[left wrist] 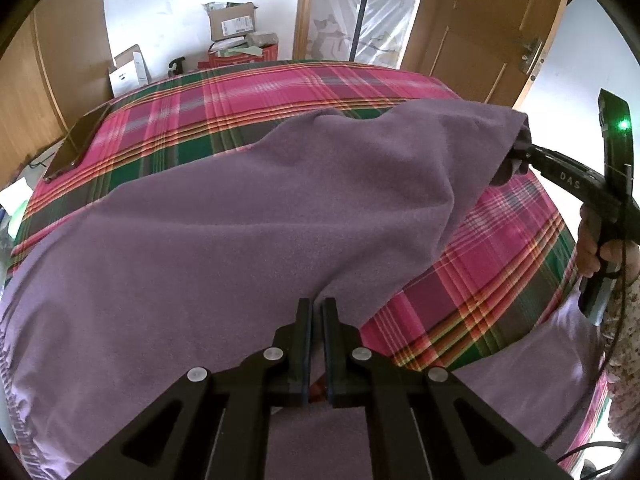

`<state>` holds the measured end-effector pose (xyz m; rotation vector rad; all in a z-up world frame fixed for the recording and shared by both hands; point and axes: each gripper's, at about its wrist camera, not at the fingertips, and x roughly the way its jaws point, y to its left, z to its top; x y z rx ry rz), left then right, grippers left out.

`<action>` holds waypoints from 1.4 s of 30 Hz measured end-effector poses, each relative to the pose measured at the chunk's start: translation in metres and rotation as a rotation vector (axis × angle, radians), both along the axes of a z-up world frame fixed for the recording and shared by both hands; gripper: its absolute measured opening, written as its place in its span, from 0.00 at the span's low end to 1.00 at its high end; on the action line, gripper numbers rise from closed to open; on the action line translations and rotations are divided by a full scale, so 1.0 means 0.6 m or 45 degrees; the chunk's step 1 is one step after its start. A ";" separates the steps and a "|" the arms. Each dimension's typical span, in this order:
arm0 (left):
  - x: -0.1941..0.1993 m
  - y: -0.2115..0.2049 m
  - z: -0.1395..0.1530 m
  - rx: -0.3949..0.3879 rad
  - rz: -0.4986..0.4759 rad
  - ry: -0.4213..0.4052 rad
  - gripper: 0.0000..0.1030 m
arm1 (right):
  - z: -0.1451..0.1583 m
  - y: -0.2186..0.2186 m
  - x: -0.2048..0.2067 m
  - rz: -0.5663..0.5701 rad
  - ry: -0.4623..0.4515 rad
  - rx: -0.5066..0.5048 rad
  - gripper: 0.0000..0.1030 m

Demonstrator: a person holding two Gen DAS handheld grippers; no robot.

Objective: Fold clothes

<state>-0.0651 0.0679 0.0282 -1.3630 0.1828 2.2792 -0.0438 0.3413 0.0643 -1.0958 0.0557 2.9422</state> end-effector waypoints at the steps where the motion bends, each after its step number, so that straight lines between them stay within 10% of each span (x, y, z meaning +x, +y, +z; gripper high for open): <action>1: 0.002 0.001 0.001 0.002 -0.001 0.000 0.05 | 0.000 0.006 0.000 -0.017 0.004 0.016 0.11; 27: 0.001 0.002 0.001 0.000 -0.057 -0.047 0.05 | -0.041 0.018 0.012 -0.092 -0.003 0.573 0.14; 42: 0.001 0.051 0.030 0.027 -0.115 -0.016 0.08 | -0.031 0.106 0.071 -0.119 -0.086 0.106 0.29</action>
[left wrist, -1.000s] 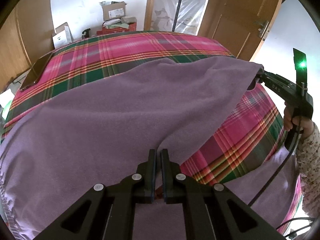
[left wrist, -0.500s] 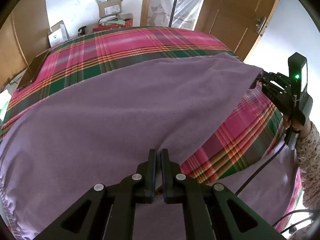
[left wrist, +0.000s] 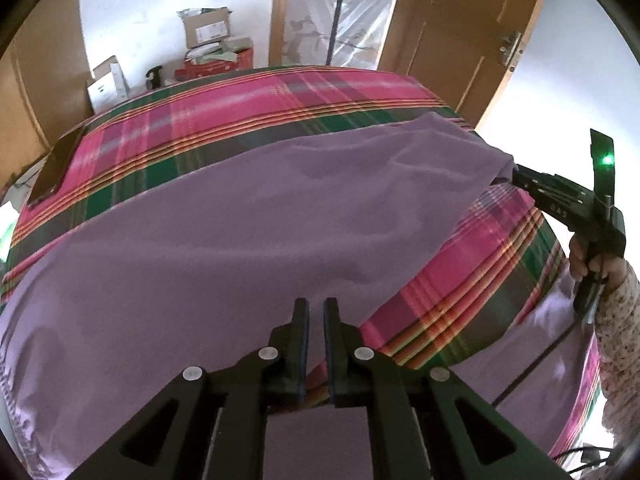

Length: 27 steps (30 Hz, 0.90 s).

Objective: Fold clothes

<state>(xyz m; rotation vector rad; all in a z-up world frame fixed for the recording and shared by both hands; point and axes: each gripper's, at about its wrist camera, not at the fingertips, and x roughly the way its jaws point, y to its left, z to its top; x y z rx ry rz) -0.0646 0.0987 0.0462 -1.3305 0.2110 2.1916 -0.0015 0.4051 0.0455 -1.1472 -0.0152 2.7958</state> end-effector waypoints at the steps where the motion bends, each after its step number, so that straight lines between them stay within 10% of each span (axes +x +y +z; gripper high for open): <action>1: -0.001 0.008 0.000 0.010 -0.011 -0.003 0.08 | 0.000 0.006 0.005 -0.003 0.001 -0.038 0.29; 14: -0.009 0.191 0.010 -0.051 -0.265 0.070 0.22 | 0.007 0.061 0.045 -0.062 0.038 -0.371 0.33; 27: 0.042 0.291 -0.025 -0.330 -0.444 0.390 0.22 | -0.003 0.051 0.042 -0.043 0.033 -0.422 0.46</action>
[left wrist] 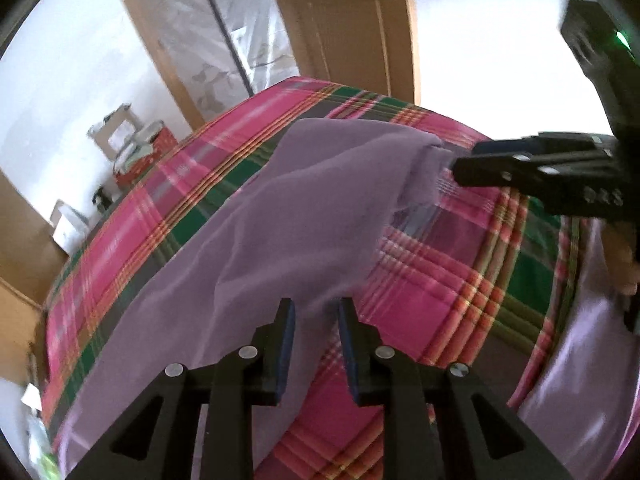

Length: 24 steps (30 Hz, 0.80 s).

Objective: Fold clothes

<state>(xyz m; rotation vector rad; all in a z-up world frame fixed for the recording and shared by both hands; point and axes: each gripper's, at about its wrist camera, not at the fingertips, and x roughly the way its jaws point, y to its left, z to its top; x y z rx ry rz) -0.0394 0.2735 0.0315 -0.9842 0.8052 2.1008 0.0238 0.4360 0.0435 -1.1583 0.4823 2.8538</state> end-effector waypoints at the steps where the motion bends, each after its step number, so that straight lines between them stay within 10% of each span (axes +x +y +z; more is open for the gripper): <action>1: 0.005 0.003 0.001 0.011 -0.027 0.001 0.22 | -0.002 0.001 -0.003 -0.004 -0.004 0.000 0.46; 13: -0.023 0.048 -0.028 -0.020 0.010 -0.060 0.22 | -0.015 0.002 -0.006 -0.014 -0.010 -0.027 0.46; 24: -0.087 -0.012 0.001 0.217 0.217 -0.170 0.05 | -0.017 -0.002 -0.019 0.009 -0.012 -0.046 0.46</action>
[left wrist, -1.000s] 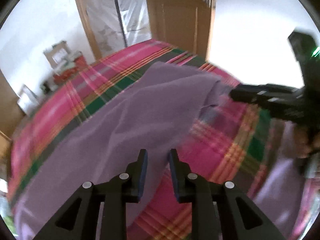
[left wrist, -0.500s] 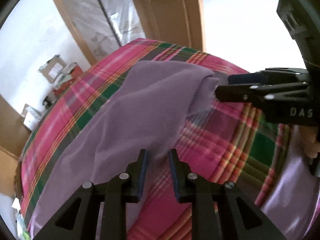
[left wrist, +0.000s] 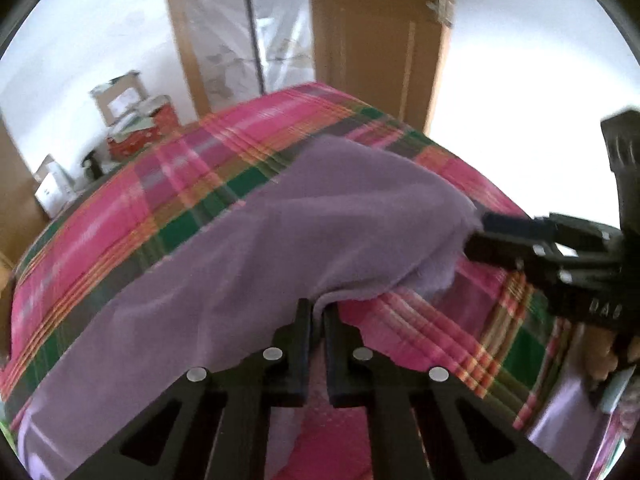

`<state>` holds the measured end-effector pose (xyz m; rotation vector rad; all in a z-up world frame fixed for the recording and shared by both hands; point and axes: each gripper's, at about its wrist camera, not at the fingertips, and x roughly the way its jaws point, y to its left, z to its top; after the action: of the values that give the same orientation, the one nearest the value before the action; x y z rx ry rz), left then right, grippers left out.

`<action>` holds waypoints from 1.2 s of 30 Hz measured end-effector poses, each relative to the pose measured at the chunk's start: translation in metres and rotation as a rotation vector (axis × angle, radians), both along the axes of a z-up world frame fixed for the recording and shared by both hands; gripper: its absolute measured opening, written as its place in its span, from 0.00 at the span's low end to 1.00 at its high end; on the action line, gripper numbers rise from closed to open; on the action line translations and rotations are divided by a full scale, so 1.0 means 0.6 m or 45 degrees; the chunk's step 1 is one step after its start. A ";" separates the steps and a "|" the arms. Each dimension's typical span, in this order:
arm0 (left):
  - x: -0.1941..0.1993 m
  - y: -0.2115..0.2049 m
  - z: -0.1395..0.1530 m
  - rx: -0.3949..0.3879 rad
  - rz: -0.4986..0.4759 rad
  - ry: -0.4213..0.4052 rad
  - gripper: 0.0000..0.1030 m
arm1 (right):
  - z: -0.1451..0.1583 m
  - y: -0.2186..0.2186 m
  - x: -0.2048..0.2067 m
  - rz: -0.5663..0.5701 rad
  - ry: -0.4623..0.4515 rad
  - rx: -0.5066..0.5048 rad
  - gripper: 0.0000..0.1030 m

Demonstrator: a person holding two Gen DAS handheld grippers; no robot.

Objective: Fold clothes

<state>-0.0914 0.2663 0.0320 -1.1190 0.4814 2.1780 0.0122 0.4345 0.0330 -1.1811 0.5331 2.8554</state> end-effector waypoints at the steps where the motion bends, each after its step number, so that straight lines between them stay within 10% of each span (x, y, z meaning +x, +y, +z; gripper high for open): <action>1: -0.006 -0.009 0.004 0.020 0.028 -0.003 0.05 | 0.001 -0.001 -0.002 0.002 -0.001 0.002 0.46; 25: -0.073 -0.196 0.049 0.257 0.457 -0.056 0.05 | 0.006 -0.028 -0.032 0.015 -0.047 -0.022 0.46; 36: -0.079 -0.231 0.033 0.259 0.549 -0.089 0.05 | 0.023 0.027 -0.002 -0.187 0.057 -0.369 0.46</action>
<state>-0.1387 0.1275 0.0516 -1.2673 -0.0210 2.4719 0.0107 0.4508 0.0468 -1.0589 1.0191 2.7510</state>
